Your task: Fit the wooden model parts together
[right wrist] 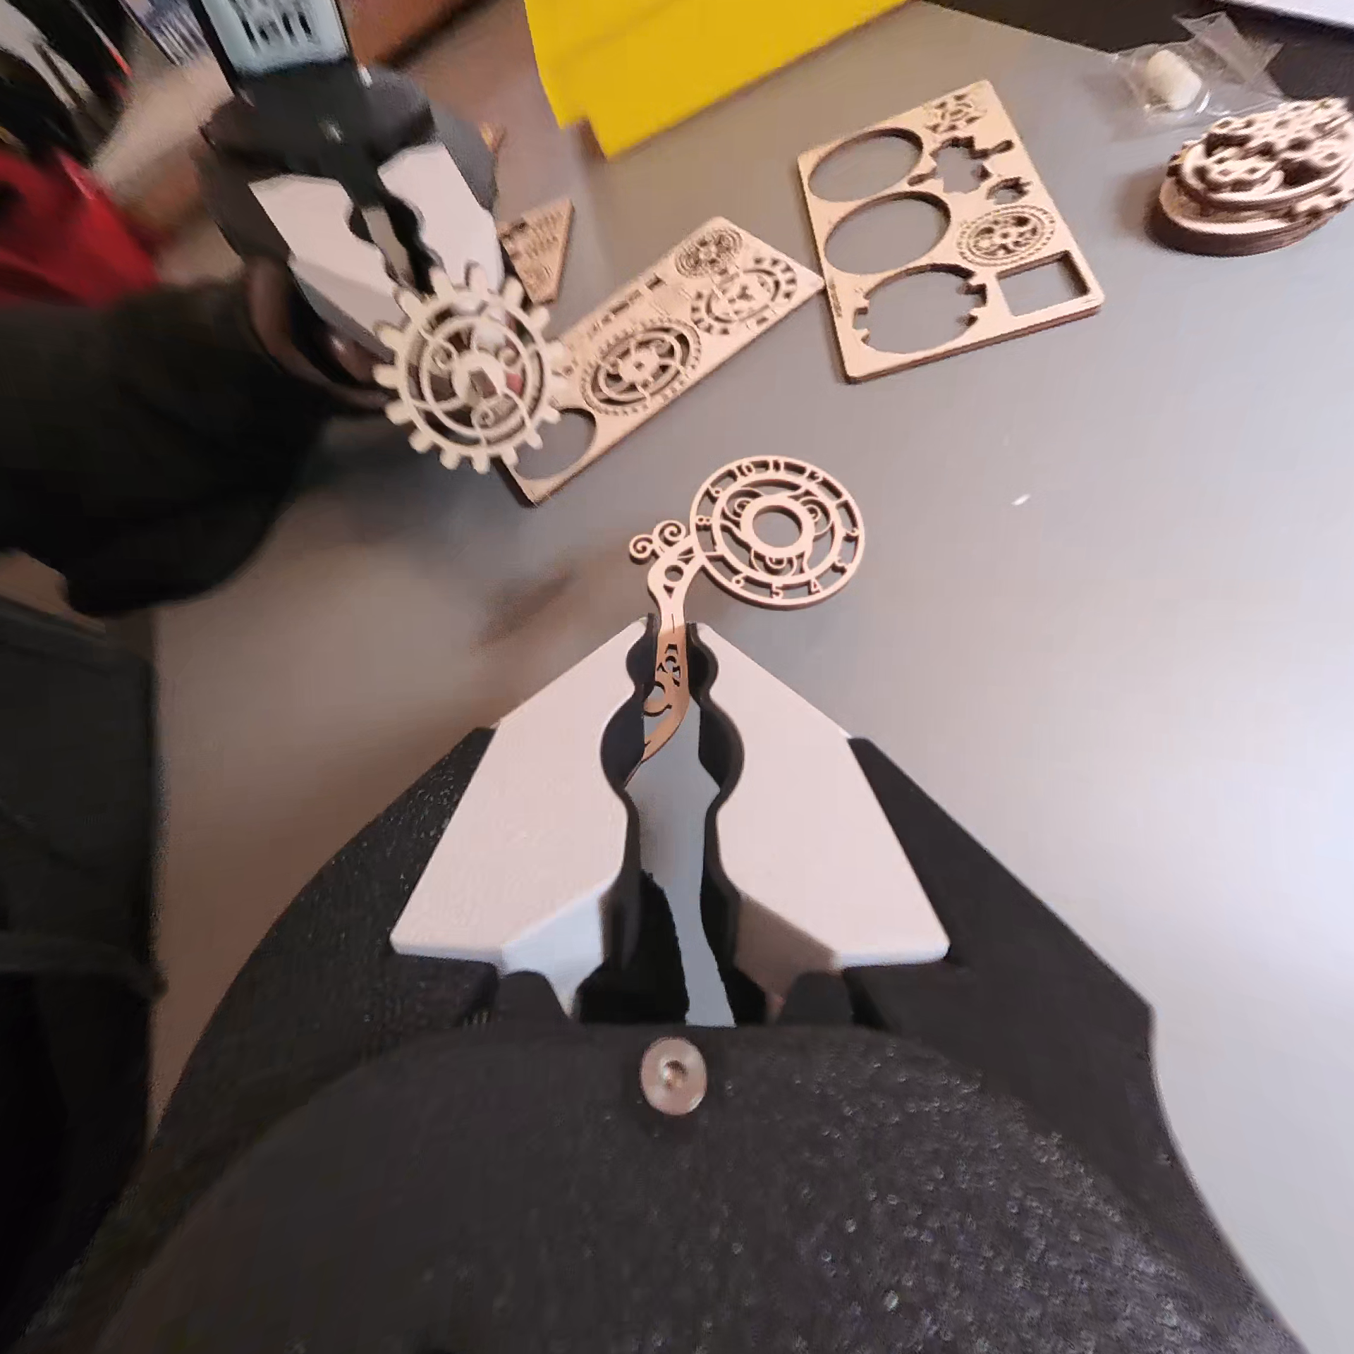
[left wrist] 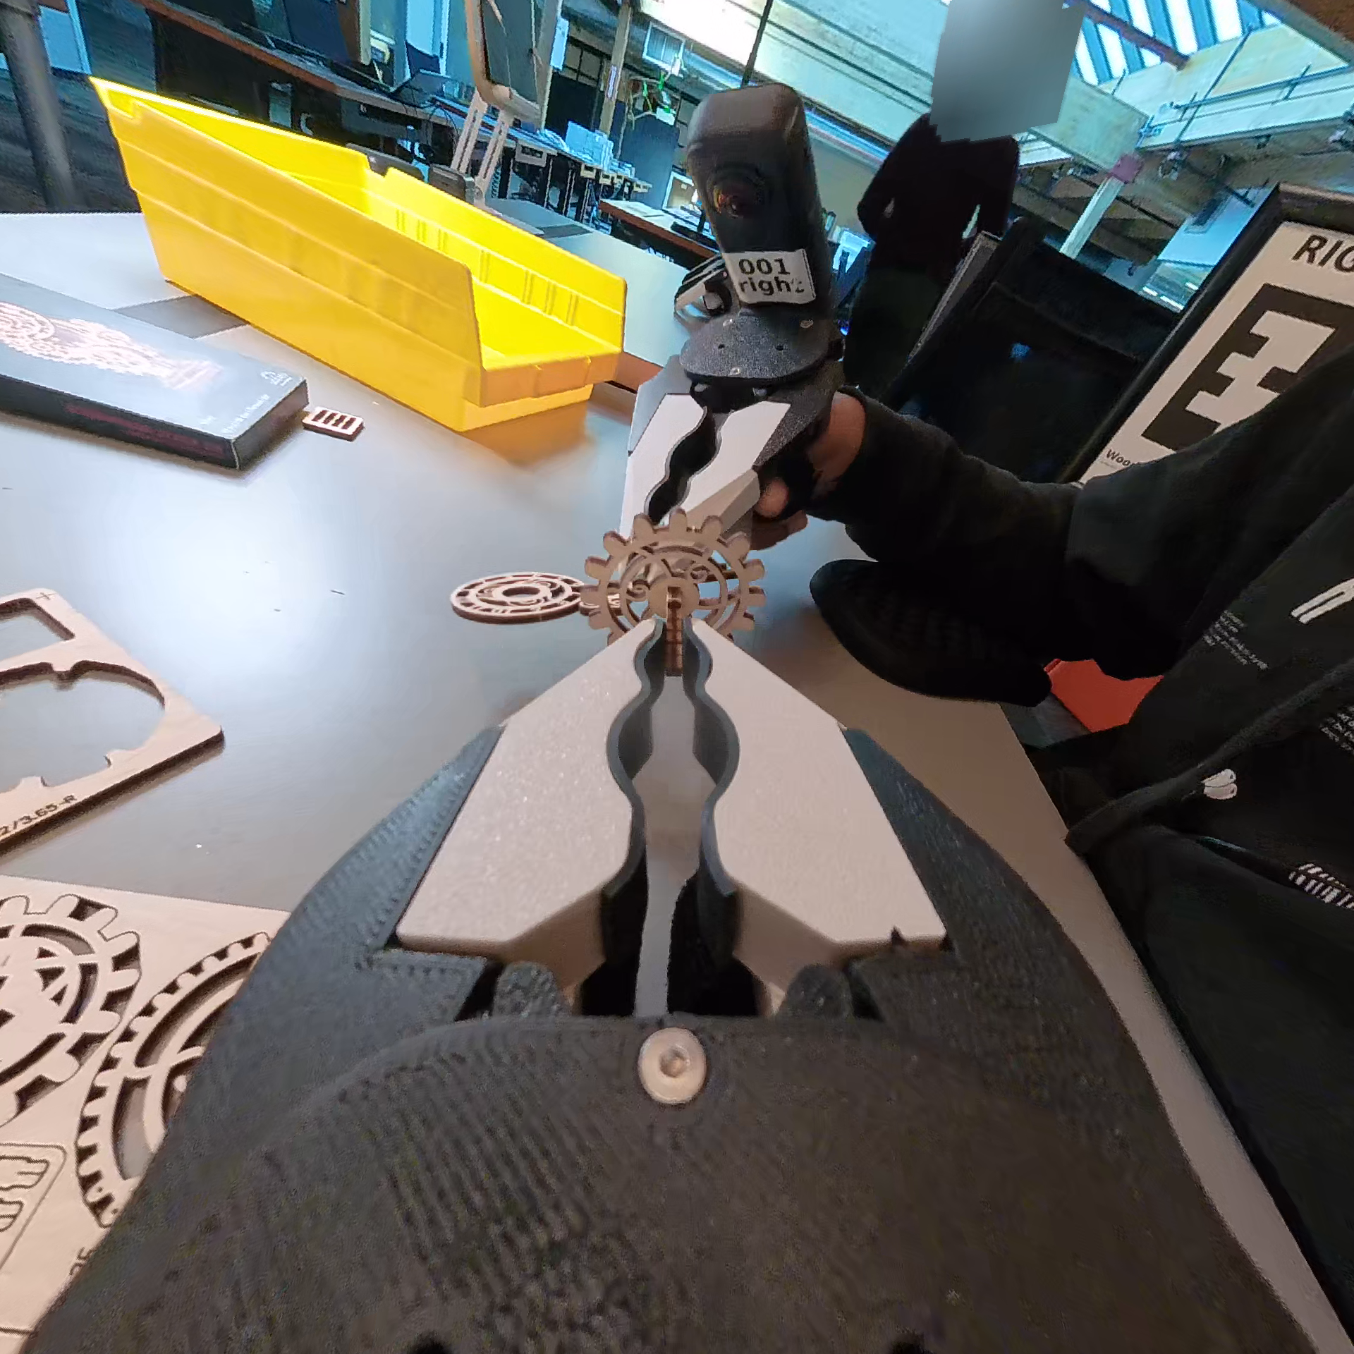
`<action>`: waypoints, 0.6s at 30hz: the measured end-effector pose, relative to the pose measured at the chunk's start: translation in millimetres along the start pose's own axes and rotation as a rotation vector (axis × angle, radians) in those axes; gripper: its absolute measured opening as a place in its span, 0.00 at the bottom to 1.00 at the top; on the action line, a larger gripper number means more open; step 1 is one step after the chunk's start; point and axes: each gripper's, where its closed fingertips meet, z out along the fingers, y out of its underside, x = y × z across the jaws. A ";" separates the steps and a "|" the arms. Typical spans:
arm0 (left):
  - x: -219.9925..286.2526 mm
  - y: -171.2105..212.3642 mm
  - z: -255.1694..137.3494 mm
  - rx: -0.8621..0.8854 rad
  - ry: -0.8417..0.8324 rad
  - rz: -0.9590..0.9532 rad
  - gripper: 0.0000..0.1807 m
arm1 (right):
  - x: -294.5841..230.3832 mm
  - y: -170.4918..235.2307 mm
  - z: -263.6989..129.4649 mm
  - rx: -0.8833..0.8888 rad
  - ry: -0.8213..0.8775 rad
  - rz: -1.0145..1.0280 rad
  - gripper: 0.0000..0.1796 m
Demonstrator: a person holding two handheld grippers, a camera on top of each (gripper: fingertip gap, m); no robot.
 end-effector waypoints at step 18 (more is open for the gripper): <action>-10.3 5.2 2.8 0.003 -0.026 -0.046 0.01 | -7.0 -43.5 3.6 0.432 -0.338 0.524 0.03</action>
